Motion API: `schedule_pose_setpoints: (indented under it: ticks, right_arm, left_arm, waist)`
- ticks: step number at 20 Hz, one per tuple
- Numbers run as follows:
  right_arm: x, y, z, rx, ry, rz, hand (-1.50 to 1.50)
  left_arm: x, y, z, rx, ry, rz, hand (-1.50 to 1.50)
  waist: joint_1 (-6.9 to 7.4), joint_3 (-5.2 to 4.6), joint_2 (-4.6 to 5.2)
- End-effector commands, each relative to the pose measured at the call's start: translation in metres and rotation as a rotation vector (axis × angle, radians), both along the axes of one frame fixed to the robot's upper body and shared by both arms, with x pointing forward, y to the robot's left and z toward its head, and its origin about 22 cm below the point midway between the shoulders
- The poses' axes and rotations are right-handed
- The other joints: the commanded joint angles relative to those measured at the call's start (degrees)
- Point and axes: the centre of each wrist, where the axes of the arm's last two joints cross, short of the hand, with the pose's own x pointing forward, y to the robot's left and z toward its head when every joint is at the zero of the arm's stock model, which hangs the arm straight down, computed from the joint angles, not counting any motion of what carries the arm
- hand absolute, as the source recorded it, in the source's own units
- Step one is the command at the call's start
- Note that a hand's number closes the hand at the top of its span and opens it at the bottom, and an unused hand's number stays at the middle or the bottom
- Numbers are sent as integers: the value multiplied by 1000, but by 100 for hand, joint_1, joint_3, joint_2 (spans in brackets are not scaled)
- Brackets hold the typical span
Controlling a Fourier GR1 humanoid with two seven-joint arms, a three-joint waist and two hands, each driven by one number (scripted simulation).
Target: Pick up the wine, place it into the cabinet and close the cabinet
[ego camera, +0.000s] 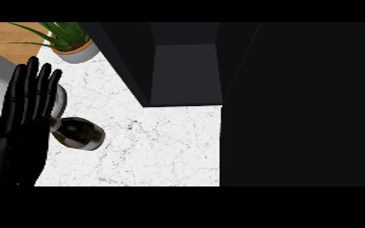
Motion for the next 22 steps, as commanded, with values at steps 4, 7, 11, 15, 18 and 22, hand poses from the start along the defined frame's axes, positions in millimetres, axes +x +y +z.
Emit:
schedule_pose_setpoints:
  ticks: [4,7,11,15,18,22]
  right_arm:
    - [-20,-5,0,42,18,-57,-150]
    - [-27,17,-8,130,143,150,-150]
    - [-51,14,6,151,186,191,-150]
    - [-74,27,35,159,172,177,-150]
    - [-91,30,46,169,175,192,-150]
    - [-97,51,42,155,182,208,-150]
  left_arm:
    - [11,48,11,17,-72,-311,-150]
    - [10,40,-19,-88,137,-523,-150]
    - [11,91,4,-112,144,-571,-150]
    - [5,113,28,-131,180,-619,-150]
    - [8,126,52,-126,211,-611,-150]
    - [-8,133,72,-139,216,-590,-150]
  waist:
    - [105,-51,-76]
    - [112,-56,-72]
    - [113,-44,-95]
    - [156,-45,-90]
    - [145,-41,-82]
    - [165,-41,-89]
